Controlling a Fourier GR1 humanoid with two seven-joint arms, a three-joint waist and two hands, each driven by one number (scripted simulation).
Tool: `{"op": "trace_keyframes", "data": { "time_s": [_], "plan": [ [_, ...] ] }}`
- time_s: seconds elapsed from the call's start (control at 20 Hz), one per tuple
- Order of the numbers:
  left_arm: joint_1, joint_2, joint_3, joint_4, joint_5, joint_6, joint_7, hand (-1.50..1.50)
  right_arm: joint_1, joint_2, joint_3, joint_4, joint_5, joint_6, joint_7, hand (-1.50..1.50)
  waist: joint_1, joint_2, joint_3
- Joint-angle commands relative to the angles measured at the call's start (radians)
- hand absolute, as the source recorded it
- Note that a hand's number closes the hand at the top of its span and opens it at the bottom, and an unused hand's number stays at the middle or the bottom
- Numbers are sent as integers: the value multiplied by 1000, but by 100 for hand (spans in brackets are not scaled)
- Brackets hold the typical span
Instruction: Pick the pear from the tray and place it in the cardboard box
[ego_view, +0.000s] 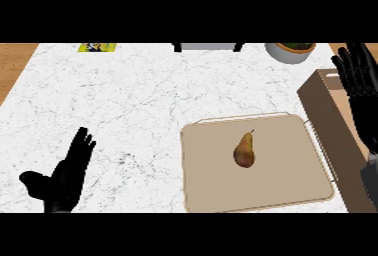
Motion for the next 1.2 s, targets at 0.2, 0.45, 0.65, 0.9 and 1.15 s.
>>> {"op": "trace_keyframes", "data": {
  "time_s": [0.2,0.45,0.65,0.9,1.15],
  "plan": [
    [-107,104,75,-61,17,-43,72,0,57,73,-71,217,-185,-38,303,-150,40,30,23],
    [-86,150,91,-120,78,-97,177,0,139,106,-125,239,74,-352,176,-150,32,20,22],
    [-122,155,142,-172,85,-108,264,0,176,123,-28,59,147,-312,150,-150,31,19,21],
    [-101,159,142,-171,79,-116,242,0,85,-75,86,61,189,-108,446,-150,45,20,18],
    [-110,164,141,-138,74,-153,219,0,-1,-252,172,92,201,133,672,-150,54,24,17]
  ]
}}
